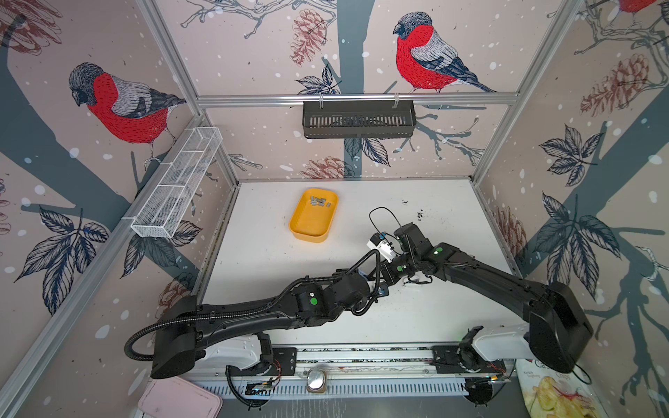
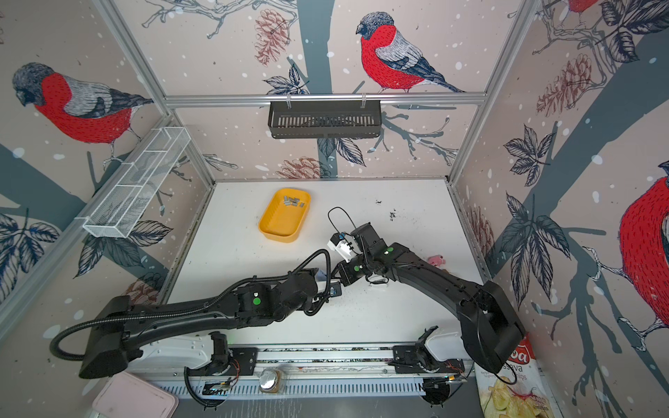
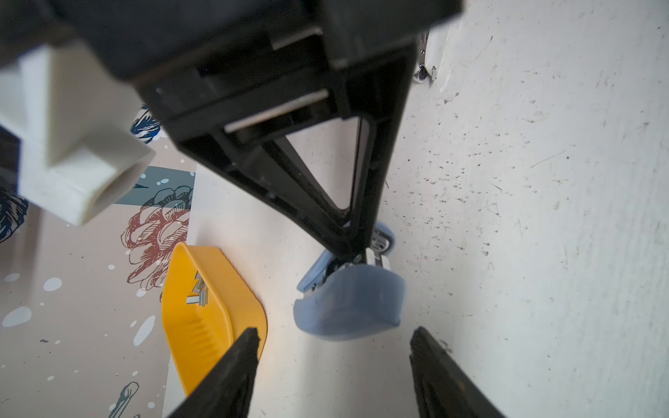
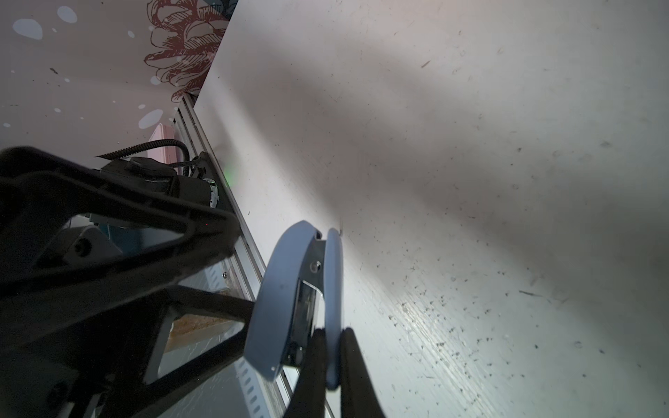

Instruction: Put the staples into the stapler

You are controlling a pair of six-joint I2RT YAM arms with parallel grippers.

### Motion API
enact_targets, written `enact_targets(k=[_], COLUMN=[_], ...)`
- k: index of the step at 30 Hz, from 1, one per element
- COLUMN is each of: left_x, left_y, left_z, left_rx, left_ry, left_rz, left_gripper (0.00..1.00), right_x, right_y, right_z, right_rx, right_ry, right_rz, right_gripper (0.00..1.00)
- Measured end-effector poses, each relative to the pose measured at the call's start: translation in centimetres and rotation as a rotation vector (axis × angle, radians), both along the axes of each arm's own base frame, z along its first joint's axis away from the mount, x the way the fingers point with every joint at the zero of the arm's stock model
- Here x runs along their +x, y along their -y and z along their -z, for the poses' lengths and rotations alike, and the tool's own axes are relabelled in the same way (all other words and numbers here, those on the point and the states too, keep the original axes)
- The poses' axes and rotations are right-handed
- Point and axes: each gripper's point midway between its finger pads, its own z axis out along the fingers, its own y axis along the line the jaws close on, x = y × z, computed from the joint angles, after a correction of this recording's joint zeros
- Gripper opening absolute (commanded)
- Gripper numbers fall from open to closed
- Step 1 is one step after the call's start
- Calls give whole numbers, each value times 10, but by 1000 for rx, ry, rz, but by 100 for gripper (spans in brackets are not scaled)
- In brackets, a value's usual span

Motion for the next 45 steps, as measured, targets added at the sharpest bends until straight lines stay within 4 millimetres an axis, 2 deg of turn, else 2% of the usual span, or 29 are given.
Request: enact_targets(k=[6,13,20,22,34,42,45], left_x=[-9,-10,-9,-9,-10,-7,-6], left_y=[8,14,23,23,21,18,17], left_z=[10,13,15,16,16,15,16], left_rx=[26,42,43,46,41,39,36], left_ry=[-11,-13,-19,-19,-20,-13,-11], left_rz=[35,41,31,31,28,-5,-20], left_gripper=[64,60,45,41,29,19,17], right_x=[-5,-8,-9,-8,-5,0,3], right_y=[0,-1,-2,-1,-3,2,5], right_z=[2,4,7,8,6,3,1], right_rx=[-16,-24,-30,-32,-20,-2,7], right_ry=[-9,-12,-10,-8,6,-18,-24], right_rz=[-11,-27,-38,-36,-27,-1,15], right_gripper=[8,7,8,8,12,14,17])
